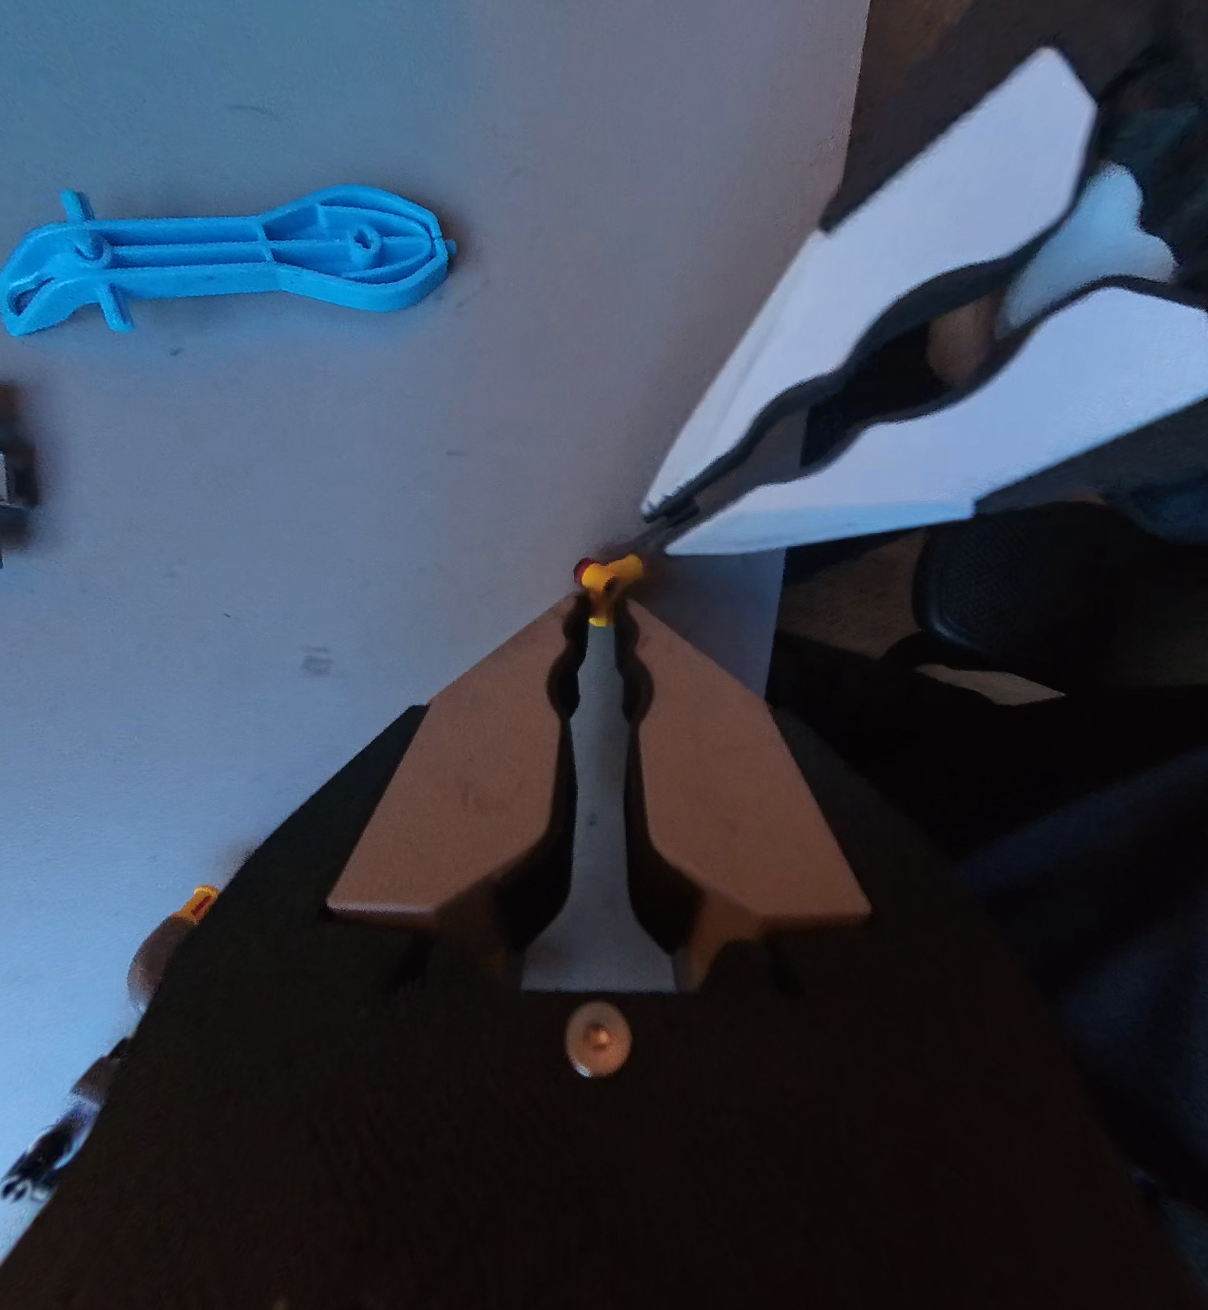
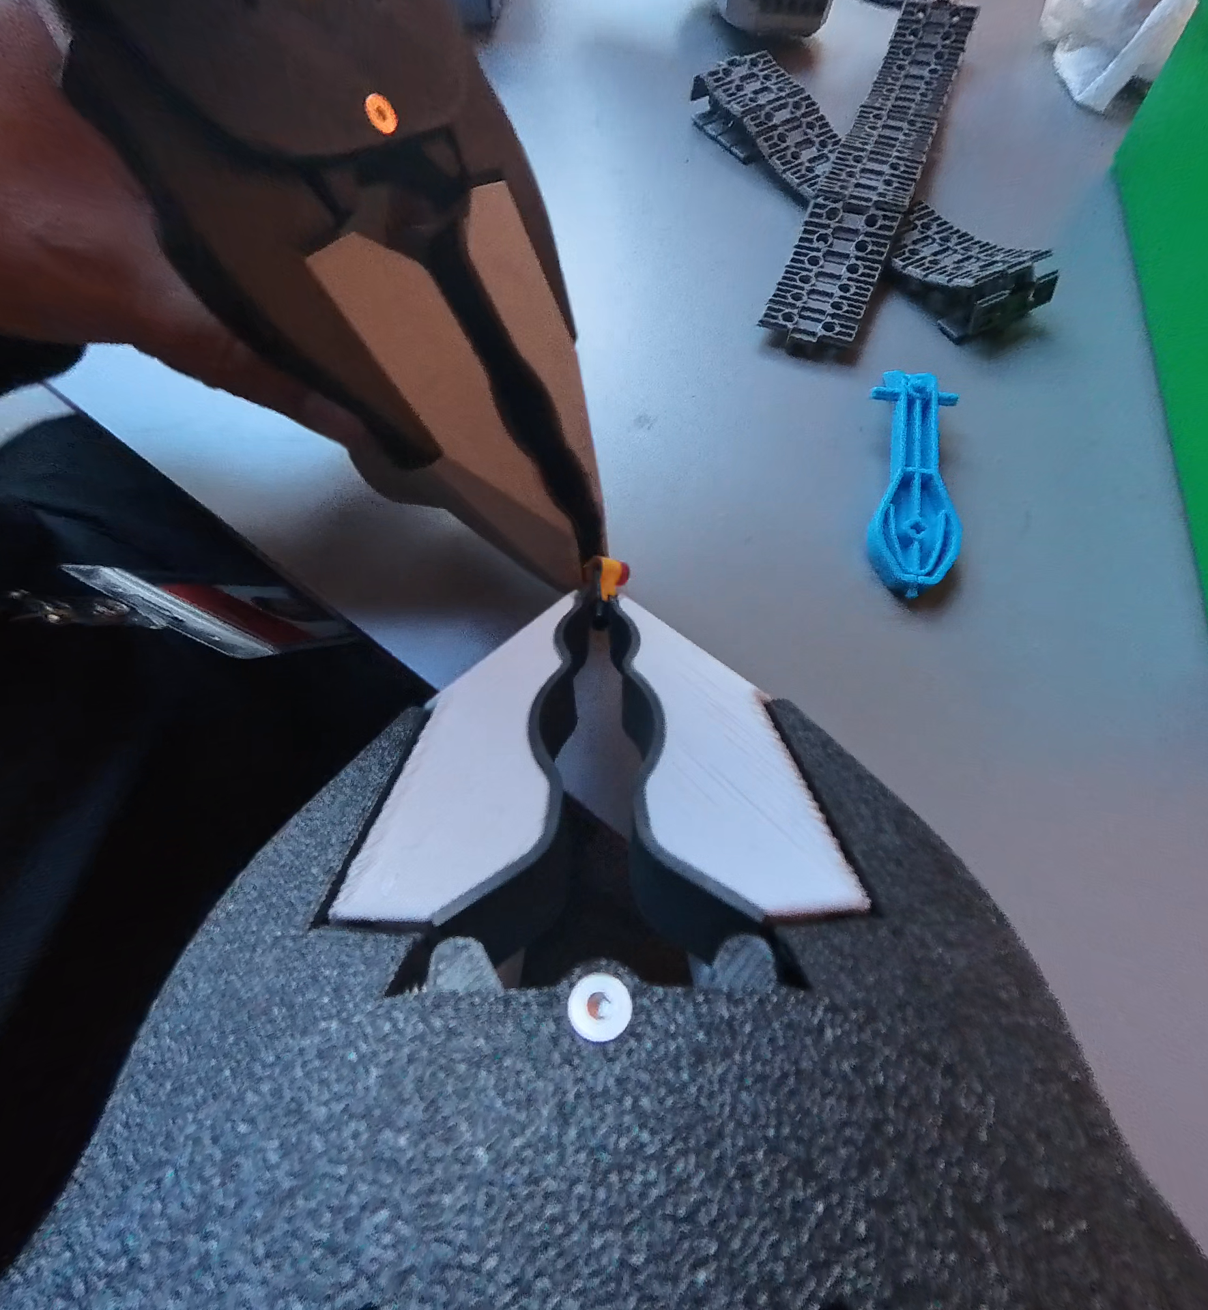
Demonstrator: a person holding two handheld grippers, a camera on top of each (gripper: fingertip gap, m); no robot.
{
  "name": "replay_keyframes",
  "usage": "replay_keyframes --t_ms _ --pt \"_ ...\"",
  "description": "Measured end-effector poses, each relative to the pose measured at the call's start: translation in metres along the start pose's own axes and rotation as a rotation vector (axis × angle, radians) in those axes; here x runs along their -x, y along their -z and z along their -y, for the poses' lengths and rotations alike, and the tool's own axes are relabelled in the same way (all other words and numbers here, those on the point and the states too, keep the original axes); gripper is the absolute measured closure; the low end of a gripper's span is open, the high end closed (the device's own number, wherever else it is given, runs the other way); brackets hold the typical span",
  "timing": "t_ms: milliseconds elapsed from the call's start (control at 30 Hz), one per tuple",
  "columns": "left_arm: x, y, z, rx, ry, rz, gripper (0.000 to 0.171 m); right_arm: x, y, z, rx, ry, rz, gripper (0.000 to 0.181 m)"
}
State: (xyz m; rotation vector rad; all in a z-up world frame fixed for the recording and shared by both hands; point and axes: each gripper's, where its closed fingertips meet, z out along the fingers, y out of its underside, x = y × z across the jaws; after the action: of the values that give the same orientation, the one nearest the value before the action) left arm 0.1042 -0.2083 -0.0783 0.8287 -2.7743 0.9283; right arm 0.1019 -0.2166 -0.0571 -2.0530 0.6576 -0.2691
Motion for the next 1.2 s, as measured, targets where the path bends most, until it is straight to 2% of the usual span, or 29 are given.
replay_keyframes --t_ms 167,300,333,500,633,733,900,1067,1200 --pt "-0.001 -0.001 0.0 -0.034 -0.002 0.011 0.167 0.003 -0.004 -0.006 0.033 0.125 -0.136 0.178" --pt "-0.002 0.0 -0.001 -0.048 -0.003 0.035 0.165 -0.004 -0.008 -0.012 0.068 0.164 -0.187 0.179" --pt "-0.006 0.001 -0.004 -0.037 -0.009 0.016 0.17 -0.006 -0.008 -0.013 0.072 0.168 -0.185 0.178" --pt "-0.018 0.008 -0.017 0.021 -0.034 -0.057 0.167 -0.001 -0.005 -0.008 0.046 0.14 -0.09 0.178" --pt "-0.008 0.03 -0.005 0.017 -0.255 0.011 0.155 0.003 0.001 -0.004 0.021 0.153 0.032 0.178" --pt "0.007 0.03 0.008 0.017 -0.389 0.07 0.144 0.001 0.004 -0.003 0.016 0.159 0.102 0.178" --pt "-0.002 0.01 0.001 0.081 -0.349 -0.068 0.15 0.0 0.004 -0.003 0.012 0.166 0.18 0.178" --pt "0.002 0.005 0.003 0.093 -0.326 -0.09 0.141 -0.002 -0.002 -0.008 0.034 0.15 0.231 0.178" --pt "0.003 0.001 0.0 0.126 -0.352 -0.101 0.142 0.0 -0.004 -0.005 0.014 0.157 0.244 0.178"
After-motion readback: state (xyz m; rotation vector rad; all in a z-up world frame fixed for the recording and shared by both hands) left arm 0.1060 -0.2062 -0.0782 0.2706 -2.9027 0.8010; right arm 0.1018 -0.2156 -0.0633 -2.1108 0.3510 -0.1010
